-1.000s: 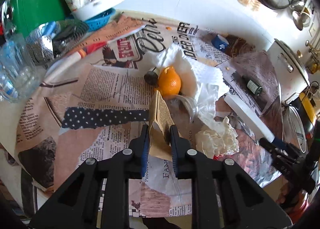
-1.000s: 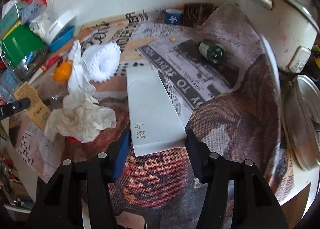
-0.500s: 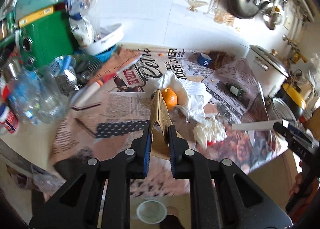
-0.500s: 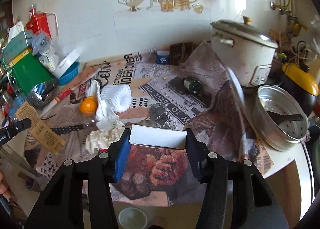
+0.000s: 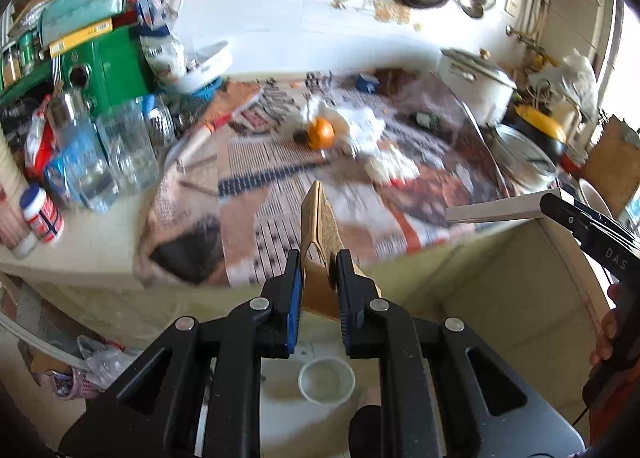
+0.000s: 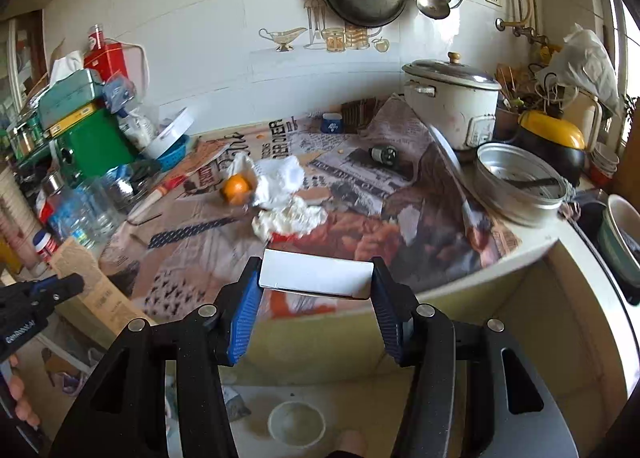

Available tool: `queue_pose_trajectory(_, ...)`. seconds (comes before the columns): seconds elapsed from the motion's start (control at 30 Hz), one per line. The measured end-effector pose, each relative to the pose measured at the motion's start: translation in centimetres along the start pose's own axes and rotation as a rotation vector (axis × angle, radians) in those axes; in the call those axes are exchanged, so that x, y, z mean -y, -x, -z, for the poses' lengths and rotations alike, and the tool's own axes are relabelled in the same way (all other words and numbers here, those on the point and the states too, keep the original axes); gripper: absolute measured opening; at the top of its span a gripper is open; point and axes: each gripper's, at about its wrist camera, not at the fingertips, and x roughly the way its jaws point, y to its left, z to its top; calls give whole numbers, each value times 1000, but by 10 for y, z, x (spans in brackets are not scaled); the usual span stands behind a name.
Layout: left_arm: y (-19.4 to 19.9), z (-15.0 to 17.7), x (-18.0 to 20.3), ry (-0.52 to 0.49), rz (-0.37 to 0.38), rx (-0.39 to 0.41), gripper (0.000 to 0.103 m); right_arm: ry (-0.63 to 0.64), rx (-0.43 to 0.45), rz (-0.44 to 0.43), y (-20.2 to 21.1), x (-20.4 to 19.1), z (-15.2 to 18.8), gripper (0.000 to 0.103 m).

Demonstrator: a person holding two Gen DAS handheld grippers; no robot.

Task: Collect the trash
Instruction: 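Carry both items down to the white bin and open both tools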

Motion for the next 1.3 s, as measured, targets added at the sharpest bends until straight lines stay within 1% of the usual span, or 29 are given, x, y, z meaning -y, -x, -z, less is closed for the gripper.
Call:
queue_pose_trajectory(0.13,-6,27,9,-1,21,-65,16,8,-63,-11,6,-5,25,49)
queue_pose_trajectory(0.27,-21,53,16,9,29,-121,16,0,-125,-36,5,-4,52,49)
queue_pose_trajectory(0.4,-44,83,21,38,22,-173,16,9,-192,-64,-10,1,82,49)
queue_pose_trajectory(0.53,-79,117,21,63,-14,-226,16,20,-252,-77,-36,6,112,49)
queue_pose_trajectory(0.67,-122,154,16,96,-48,-263,16,40,-314,-98,-75,10,146,49)
queue_pose_trajectory(0.77,-161,188,10,110,-86,-284,16,76,-357,-106,-113,9,176,49)
queue_pose_trajectory(0.87,-200,223,0,131,-109,-308,16,84,-415,-136,-160,9,213,49)
queue_pose_trajectory(0.97,-238,256,-13,159,-116,-335,16,89,-468,-161,-205,7,248,49)
queue_pose_trajectory(1.1,-281,294,-27,196,-124,-363,16,79,-517,-199,-255,5,287,49)
queue_pose_trajectory(1.2,-309,317,-36,223,-127,-380,16,89,-555,-219,-283,1,309,50)
queue_pose_trajectory(1.3,-332,331,-38,228,-124,-392,17,72,-600,-237,-304,0,323,51)
